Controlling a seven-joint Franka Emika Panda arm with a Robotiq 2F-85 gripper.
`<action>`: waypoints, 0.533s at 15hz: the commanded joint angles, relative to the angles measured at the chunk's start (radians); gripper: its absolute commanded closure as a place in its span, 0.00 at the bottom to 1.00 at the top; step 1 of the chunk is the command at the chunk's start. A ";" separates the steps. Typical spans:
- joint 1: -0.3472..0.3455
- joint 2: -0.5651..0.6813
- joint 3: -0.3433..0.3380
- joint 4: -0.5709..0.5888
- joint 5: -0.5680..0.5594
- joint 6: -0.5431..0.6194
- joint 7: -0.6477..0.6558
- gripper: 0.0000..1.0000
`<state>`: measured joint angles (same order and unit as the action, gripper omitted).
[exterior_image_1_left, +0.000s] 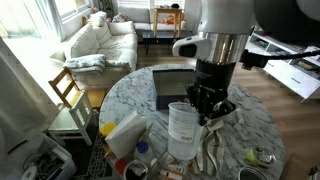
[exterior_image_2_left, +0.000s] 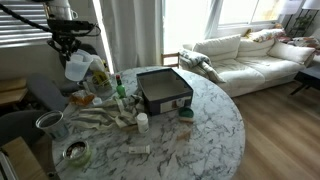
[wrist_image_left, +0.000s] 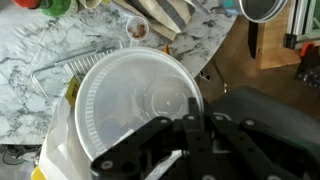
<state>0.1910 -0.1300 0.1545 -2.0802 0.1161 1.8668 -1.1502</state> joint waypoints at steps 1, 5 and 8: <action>0.020 0.025 0.027 -0.016 -0.137 0.089 -0.054 0.99; 0.031 0.050 0.051 -0.041 -0.293 0.228 -0.080 0.99; 0.030 0.062 0.059 -0.086 -0.422 0.382 -0.071 0.99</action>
<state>0.2194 -0.0677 0.2083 -2.1126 -0.1935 2.1212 -1.2113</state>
